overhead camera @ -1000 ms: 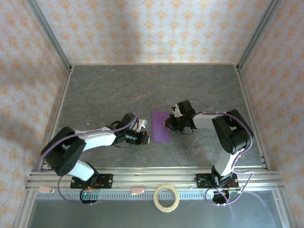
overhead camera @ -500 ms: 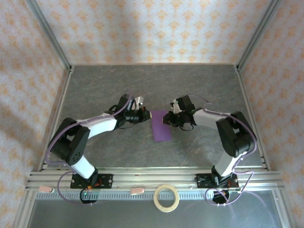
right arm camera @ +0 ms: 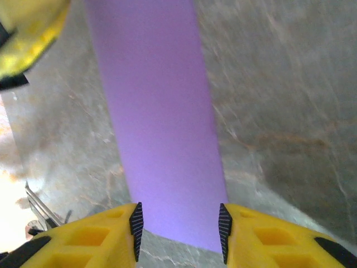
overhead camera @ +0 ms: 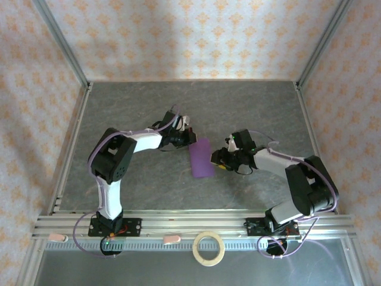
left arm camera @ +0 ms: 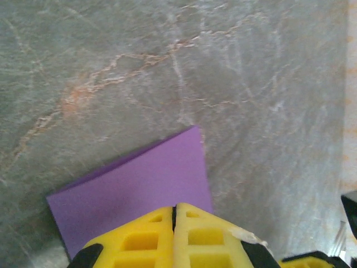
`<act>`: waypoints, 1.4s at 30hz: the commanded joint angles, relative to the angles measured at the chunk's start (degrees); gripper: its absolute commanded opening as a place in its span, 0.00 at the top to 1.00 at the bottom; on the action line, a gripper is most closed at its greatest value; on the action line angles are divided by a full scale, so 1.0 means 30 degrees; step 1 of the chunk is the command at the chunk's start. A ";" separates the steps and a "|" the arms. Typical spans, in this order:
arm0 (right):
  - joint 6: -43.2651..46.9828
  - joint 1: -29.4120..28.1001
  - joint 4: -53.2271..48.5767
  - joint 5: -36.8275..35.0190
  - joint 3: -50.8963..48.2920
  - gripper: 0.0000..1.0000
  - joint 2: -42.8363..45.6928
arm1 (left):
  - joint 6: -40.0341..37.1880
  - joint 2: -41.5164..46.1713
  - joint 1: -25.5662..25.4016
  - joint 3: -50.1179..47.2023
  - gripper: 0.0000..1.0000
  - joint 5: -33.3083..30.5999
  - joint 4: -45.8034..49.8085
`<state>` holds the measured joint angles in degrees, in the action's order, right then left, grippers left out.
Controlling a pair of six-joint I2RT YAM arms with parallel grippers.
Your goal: Fold a paper plane with a square sheet of paper (pick it up from the middle)
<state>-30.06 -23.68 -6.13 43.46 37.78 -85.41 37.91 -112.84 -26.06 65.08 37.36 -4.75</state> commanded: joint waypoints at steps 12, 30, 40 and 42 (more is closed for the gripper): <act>-0.0338 -0.0073 -0.0535 0.1657 -0.0280 0.55 -0.0858 | -0.1116 -0.1523 0.0417 -0.0409 0.94 -0.0264 0.0443; -0.1189 -0.0230 0.2024 0.3154 0.0555 0.61 -0.1962 | -0.1972 -0.1773 0.0410 -0.0175 0.94 0.0714 0.0342; 0.0044 0.0191 0.2261 0.3740 0.2737 0.63 -0.4041 | -0.2559 -0.1878 0.0409 0.0162 0.94 0.0796 0.0823; 0.0162 0.0326 0.2302 0.3985 0.3055 0.67 -0.4472 | -0.2599 -0.1920 0.0413 0.0220 0.94 0.0815 0.0823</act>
<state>-31.29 -23.51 -0.30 54.15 45.19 -97.45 31.73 -116.40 -25.06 64.93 39.64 -5.82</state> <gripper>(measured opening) 0.341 0.062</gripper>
